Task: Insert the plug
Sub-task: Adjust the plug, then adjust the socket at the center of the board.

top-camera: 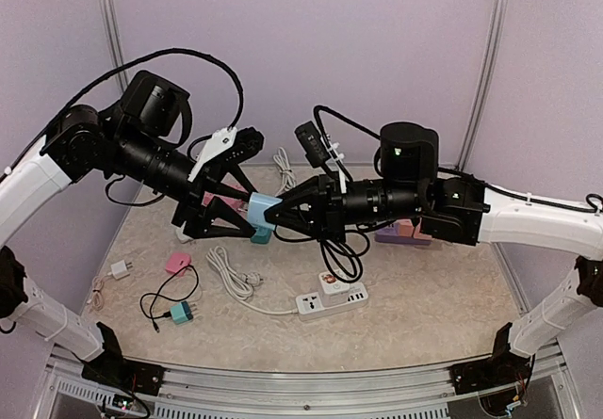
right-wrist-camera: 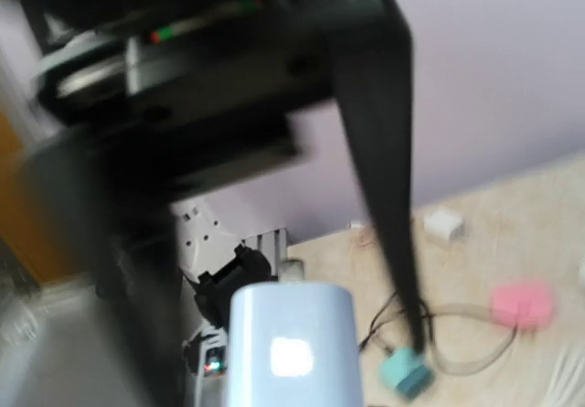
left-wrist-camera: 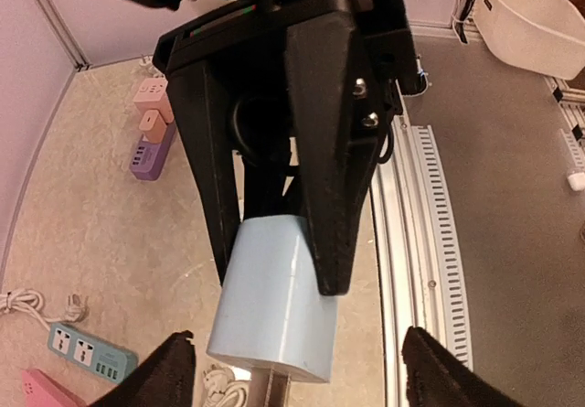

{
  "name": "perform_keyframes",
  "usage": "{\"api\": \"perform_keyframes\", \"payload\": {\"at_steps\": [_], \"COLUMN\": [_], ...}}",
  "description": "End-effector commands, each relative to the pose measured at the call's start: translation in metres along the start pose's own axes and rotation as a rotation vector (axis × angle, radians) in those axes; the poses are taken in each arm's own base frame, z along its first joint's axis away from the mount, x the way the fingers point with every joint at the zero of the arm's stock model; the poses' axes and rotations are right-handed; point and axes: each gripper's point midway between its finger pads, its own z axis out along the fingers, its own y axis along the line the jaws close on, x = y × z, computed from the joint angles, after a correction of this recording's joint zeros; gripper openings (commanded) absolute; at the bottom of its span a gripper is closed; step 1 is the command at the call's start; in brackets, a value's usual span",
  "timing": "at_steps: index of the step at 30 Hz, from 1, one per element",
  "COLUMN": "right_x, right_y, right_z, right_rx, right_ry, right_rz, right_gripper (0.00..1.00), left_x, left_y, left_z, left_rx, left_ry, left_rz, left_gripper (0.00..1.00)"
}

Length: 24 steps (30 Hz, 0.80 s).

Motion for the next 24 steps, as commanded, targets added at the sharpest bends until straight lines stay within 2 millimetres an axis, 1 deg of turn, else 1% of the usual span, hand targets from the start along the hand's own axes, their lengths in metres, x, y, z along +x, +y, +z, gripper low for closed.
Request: {"api": "perform_keyframes", "payload": {"at_steps": [1,2,3,5,6,8,9,10,12,13,15,16,17,19,21,22,24], "right_x": [0.031,0.045,0.064,0.098,0.115,0.145,0.16,0.174,0.201,0.214,0.235,0.242,0.25,0.258,0.264,0.267,0.267], "right_y": [-0.036,-0.046,-0.056,-0.069,-0.074,-0.076,-0.077,-0.076,-0.082,-0.086,-0.094,-0.099,-0.104,-0.112,-0.117,-0.119,-0.12], "right_z": [-0.036,-0.05,-0.066,-0.096,-0.11,-0.133,-0.143,-0.151,-0.17,-0.18,-0.199,-0.205,-0.21,-0.214,-0.215,-0.215,-0.202], "right_rx": [0.246,0.319,0.398,0.524,0.577,0.65,0.678,0.698,0.775,0.82,0.897,0.92,0.943,0.966,0.969,0.968,0.895], "right_ry": [-0.018,-0.017,-0.009,-0.011,-0.009,0.005,0.019,0.033,0.053,0.069,0.092,0.096,0.1,0.1,0.103,0.1,0.081], "right_rz": [0.382,0.453,0.517,0.646,0.696,0.768,0.796,0.819,0.857,0.873,0.897,0.905,0.916,0.934,0.953,0.957,0.949], "right_gripper": [0.0,0.0,0.0,0.0,0.0,0.0,0.0,0.0,0.0,0.0,0.0,0.0,0.0,0.0,0.0,0.0,0.0], "left_x": [0.022,0.03,0.037,0.051,0.057,0.064,0.071,0.075,0.089,0.102,0.125,0.14,0.151,0.174,0.196,0.201,0.208], "left_y": [0.009,0.011,0.012,0.019,0.027,0.04,0.047,0.053,0.07,0.081,0.1,0.11,0.118,0.126,0.125,0.123,0.118], "left_z": [0.013,0.018,0.021,0.031,0.042,0.058,0.072,0.078,0.094,0.105,0.117,0.126,0.13,0.142,0.155,0.161,0.171], "left_rx": [-0.021,-0.015,-0.003,0.014,0.016,0.016,0.028,0.03,0.025,0.031,0.023,0.025,0.021,0.037,0.079,0.088,0.119], "left_ry": [0.116,0.156,0.192,0.265,0.299,0.336,0.365,0.382,0.434,0.475,0.539,0.574,0.59,0.621,0.65,0.652,0.641], "left_rz": [0.267,0.317,0.368,0.429,0.427,0.419,0.406,0.397,0.379,0.367,0.352,0.338,0.325,0.309,0.328,0.334,0.329], "left_gripper": [0.84,0.85,0.86,0.86,0.84,0.81,0.78,0.75,0.71,0.69,0.66,0.65,0.63,0.61,0.6,0.59,0.59]}}
